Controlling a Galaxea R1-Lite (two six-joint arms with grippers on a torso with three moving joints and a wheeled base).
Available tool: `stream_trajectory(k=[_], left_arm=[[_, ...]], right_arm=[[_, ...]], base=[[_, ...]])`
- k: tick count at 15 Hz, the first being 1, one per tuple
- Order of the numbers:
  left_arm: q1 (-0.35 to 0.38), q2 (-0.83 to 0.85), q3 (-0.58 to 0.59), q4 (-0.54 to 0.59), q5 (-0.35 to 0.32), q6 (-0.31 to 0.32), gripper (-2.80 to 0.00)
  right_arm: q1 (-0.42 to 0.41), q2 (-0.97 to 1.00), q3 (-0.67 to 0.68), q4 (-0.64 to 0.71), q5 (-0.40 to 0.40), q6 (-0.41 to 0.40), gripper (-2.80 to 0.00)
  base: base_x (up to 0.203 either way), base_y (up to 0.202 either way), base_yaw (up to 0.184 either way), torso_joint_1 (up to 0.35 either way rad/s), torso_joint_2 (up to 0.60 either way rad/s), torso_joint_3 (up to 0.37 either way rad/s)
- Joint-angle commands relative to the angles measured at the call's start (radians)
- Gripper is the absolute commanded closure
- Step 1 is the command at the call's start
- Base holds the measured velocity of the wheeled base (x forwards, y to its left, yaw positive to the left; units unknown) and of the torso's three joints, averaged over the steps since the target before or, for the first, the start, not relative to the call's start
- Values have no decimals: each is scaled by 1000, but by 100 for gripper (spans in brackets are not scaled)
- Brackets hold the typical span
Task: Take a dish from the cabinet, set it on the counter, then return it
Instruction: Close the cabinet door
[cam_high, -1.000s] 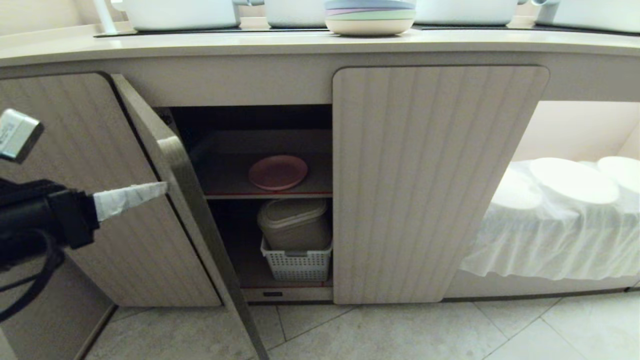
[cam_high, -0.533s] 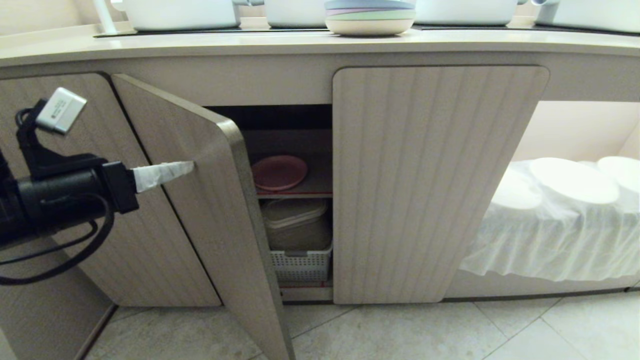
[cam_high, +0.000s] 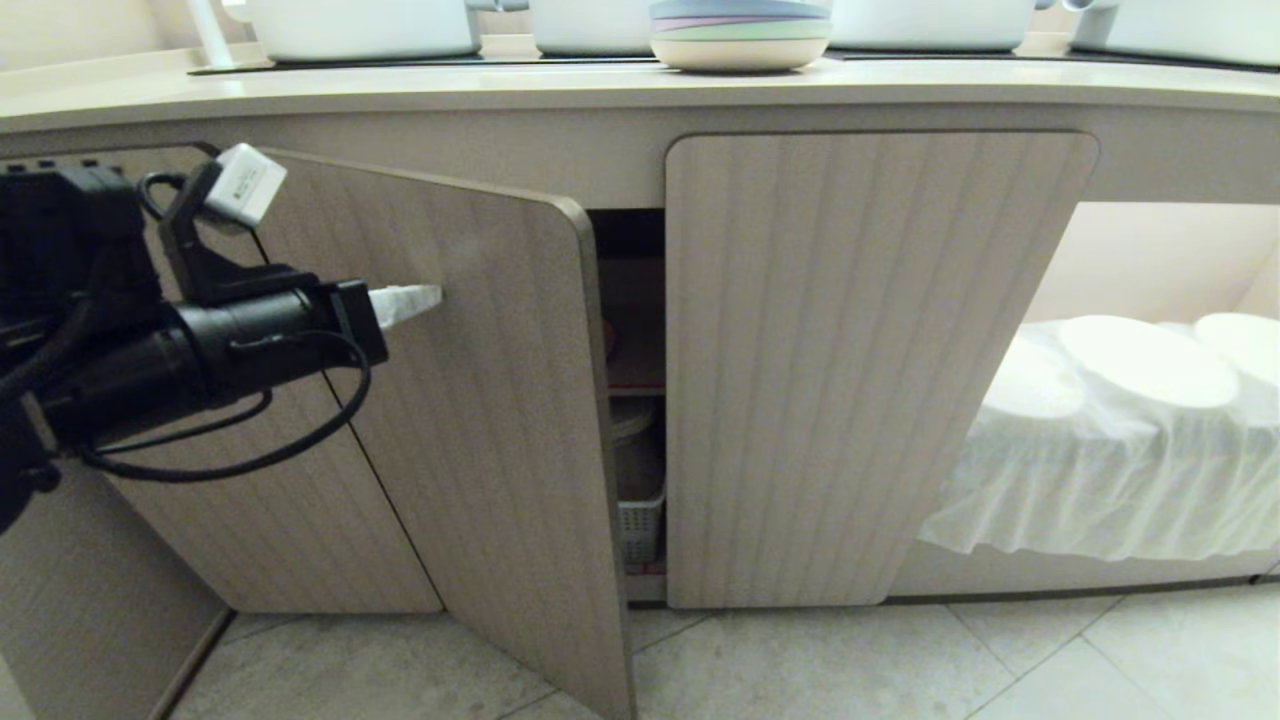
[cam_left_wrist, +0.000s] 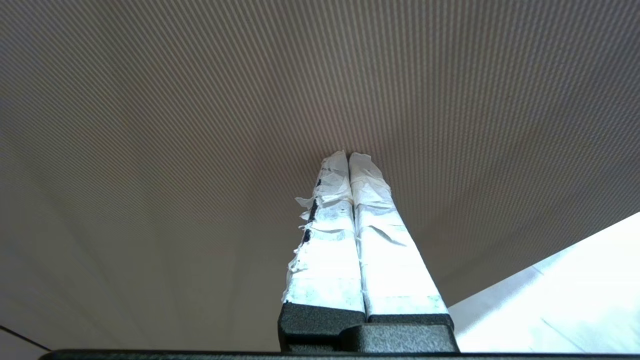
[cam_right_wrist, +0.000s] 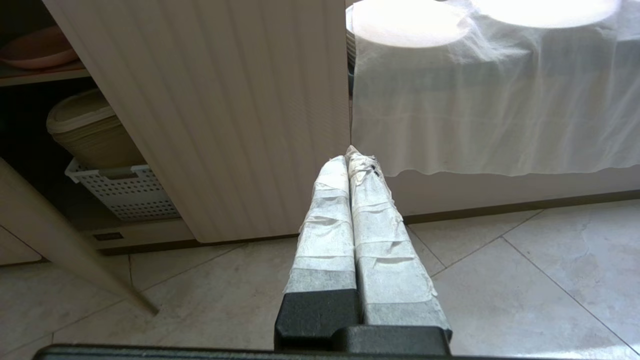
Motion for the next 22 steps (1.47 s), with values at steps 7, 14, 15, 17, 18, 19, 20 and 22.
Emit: stream_trajectory(k=[7,14,15,17,18,19,20,22], left_arm=[[-132,178,-188,-6,472,69,0],[-135,258,-230,-174,703,160,0],[-135,271,-230,-205,733,186,0],[-144,283,-230,-217,777,209,0],[-156,273,-224,-216,787,208,0],[-164,256,-214,-216,788,209,0],[-175,233,-198,-211,788,209,0],[-191,179,-138,-209,788,224,0]], right_arm=[[0,0,0,-1,0,0,0],[0,0,0,-1,0,0,0],[0,0,0,0,0,0,0],[0,0,0,-1,0,0,0],[0,0,0,-1,0,0,0],[0,0,0,-1,0,0,0],[0,0,0,-1,0,0,0],[0,0,0,0,0,0,0]], base=[[0,0,0,0,0,0],[0,0,0,0,0,0],[0,0,0,0,0,0],[0,0,0,0,0,0],[0,0,0,0,0,0],[0,0,0,0,0,0],[0,0,0,0,0,0],[0,0,0,0,0,0]])
